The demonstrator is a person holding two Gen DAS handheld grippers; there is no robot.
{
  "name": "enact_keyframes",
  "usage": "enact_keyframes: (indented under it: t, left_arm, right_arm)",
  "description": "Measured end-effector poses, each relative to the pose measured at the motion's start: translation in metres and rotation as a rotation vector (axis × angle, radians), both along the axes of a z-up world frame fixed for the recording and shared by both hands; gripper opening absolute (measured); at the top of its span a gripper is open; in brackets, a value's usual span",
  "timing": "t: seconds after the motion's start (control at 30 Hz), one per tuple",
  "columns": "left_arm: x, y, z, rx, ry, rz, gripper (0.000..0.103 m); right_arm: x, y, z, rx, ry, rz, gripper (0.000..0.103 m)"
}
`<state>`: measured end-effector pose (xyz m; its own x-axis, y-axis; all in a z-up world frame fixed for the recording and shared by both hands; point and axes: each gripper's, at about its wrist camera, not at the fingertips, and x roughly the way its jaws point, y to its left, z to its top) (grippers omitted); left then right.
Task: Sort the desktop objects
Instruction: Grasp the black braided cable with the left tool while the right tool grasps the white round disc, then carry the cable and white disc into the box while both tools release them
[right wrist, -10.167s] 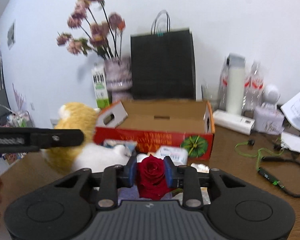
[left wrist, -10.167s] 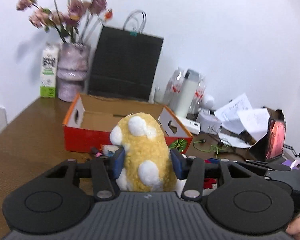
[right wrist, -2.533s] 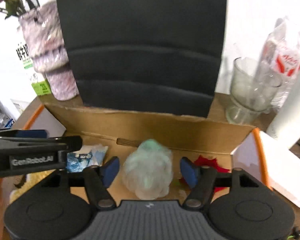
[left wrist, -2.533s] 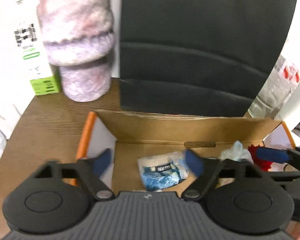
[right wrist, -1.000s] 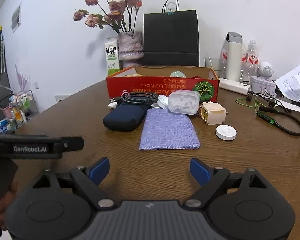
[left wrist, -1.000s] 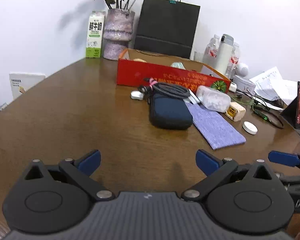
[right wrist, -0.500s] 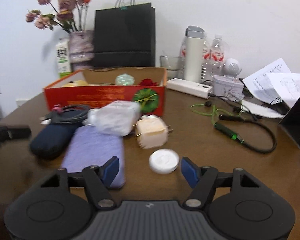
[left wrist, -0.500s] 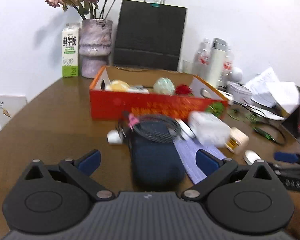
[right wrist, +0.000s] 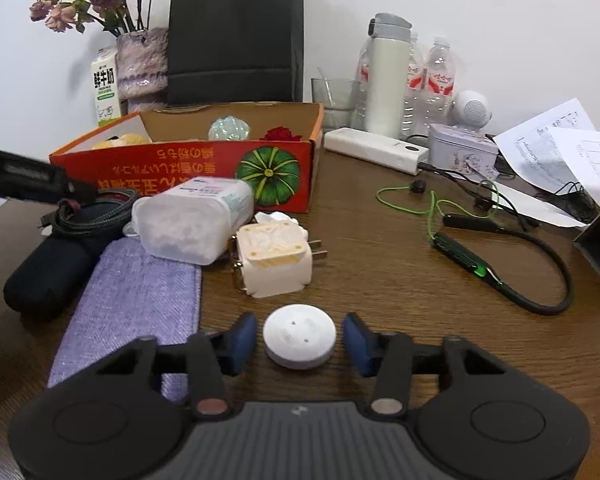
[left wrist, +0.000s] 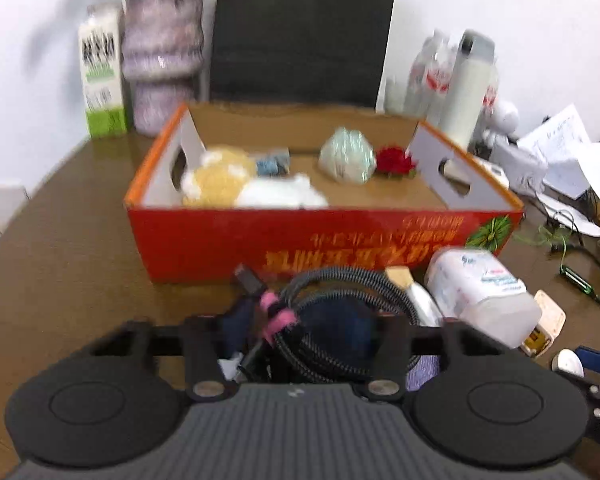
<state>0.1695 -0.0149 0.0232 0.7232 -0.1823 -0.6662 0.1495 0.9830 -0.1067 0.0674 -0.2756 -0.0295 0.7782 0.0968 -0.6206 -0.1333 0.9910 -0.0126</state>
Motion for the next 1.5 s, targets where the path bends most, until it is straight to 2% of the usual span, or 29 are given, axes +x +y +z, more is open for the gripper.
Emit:
enact_keyframes:
  t: [0.03,0.1,0.13,0.3,0.4,0.6,0.7,1.0,1.13,1.2,1.33,1.5]
  left_arm:
    - [0.001,0.002,-0.002,-0.015,0.003,-0.002,0.039]
    - [0.0,0.006,-0.002,-0.014,-0.003,0.012,0.023]
    - [-0.004,0.008,0.0,-0.027,-0.007,0.016,0.022]
    - [-0.042,0.012,0.026,-0.053,-0.134,0.042,0.021]
    - [-0.073,0.017,0.051,-0.109,-0.212,0.034,0.021]
    - [-0.131,0.027,0.087,-0.178,-0.301,0.024,0.021]
    - [-0.163,0.033,0.088,-0.207,-0.3,0.008,0.021]
    - [-0.239,0.039,0.058,-0.183,-0.242,0.03,0.021]
    - [-0.269,0.035,0.045,-0.157,-0.259,0.052,0.021]
    - [-0.272,0.03,0.041,-0.162,-0.247,0.029,0.021]
    - [-0.27,0.02,0.039,-0.162,-0.227,-0.008,0.021]
    - [-0.265,0.015,0.036,-0.137,-0.221,-0.038,0.021]
  right_arm:
    - [0.0,0.002,0.0,-0.006,-0.002,0.004,0.038]
    - [-0.001,0.005,0.0,-0.012,-0.009,0.016,0.038]
    - [-0.002,0.006,0.0,-0.01,-0.012,0.03,0.038]
    - [-0.013,0.014,0.011,-0.004,-0.053,0.041,0.038]
    - [-0.027,0.018,0.026,0.008,-0.094,0.043,0.038]
    - [-0.063,0.036,0.05,0.059,-0.141,0.106,0.038]
    - [-0.085,0.051,0.057,0.076,-0.161,0.151,0.038]
    - [-0.156,0.076,0.063,0.116,-0.211,0.221,0.038]
    - [-0.184,0.08,0.057,0.057,-0.252,0.267,0.038]
    - [-0.191,0.079,0.055,0.032,-0.249,0.257,0.038]
    - [-0.196,0.07,0.055,0.054,-0.247,0.233,0.038]
    - [-0.184,0.065,0.053,0.063,-0.239,0.218,0.038]
